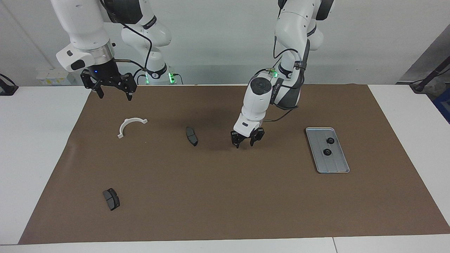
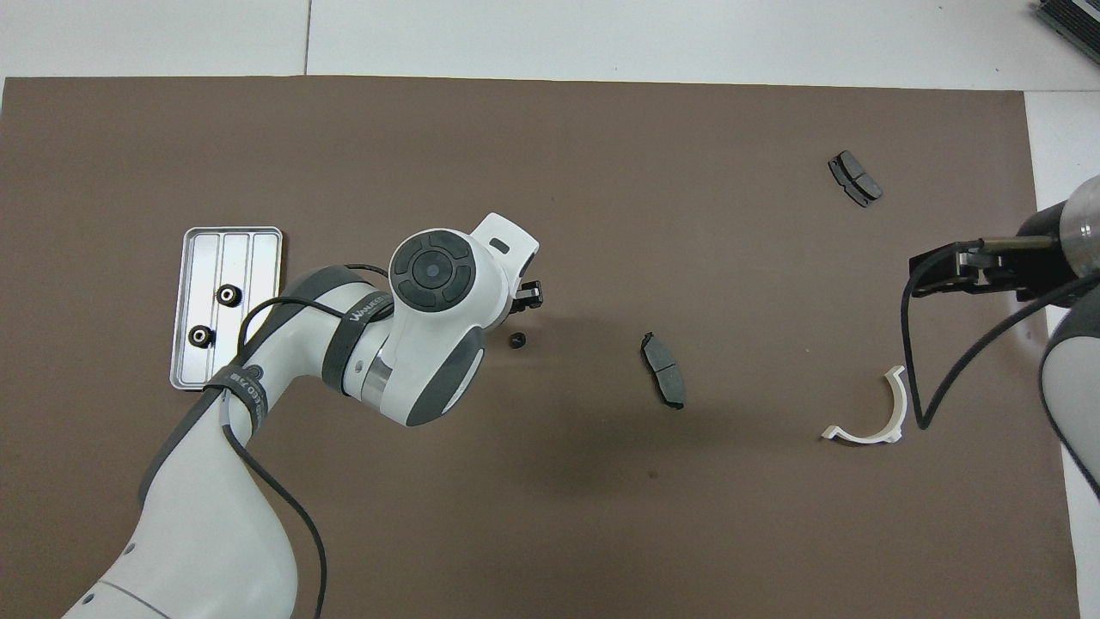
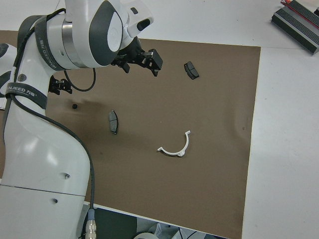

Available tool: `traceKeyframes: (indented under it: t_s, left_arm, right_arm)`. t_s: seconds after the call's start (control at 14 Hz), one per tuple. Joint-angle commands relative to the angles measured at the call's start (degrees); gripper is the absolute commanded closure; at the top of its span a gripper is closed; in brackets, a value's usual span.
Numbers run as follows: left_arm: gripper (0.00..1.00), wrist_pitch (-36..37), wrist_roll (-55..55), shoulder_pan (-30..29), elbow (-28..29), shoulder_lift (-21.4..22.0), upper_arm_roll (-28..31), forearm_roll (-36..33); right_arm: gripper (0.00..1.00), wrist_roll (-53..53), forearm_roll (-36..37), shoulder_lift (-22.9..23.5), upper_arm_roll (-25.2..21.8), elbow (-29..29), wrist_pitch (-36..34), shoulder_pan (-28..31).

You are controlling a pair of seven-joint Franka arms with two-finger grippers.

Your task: Pick bearing gear from pile to tray

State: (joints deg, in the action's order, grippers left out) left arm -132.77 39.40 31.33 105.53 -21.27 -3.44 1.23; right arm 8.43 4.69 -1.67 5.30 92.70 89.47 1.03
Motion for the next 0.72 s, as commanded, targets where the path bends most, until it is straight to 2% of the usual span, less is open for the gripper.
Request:
traceKeyframes:
  t_s: [0.0, 0.36, 0.64]
  left_arm:
    - [0.31, -0.5, -0.3, 2.5, -0.5, -1.1, 0.9, 0.8]
    - [0.32, -0.4, -0.2, 4.7, -0.2, -2.5, 0.9, 0.8]
    - [0.41, -0.4, -1.1, 4.7, 1.2, -2.1, 0.9, 0.8]
  right_arm:
    - [0.00, -1.3, -1.2, -1.0, 0.5, 0.9, -2.1, 0.8]
    - [0.00, -1.8, -1.3, -1.1, 0.5, 0.9, -1.6, 1.0]
    - [0.00, -1.1, -2.0, -1.2, 0.6, 2.2, 0.9, 0.9]
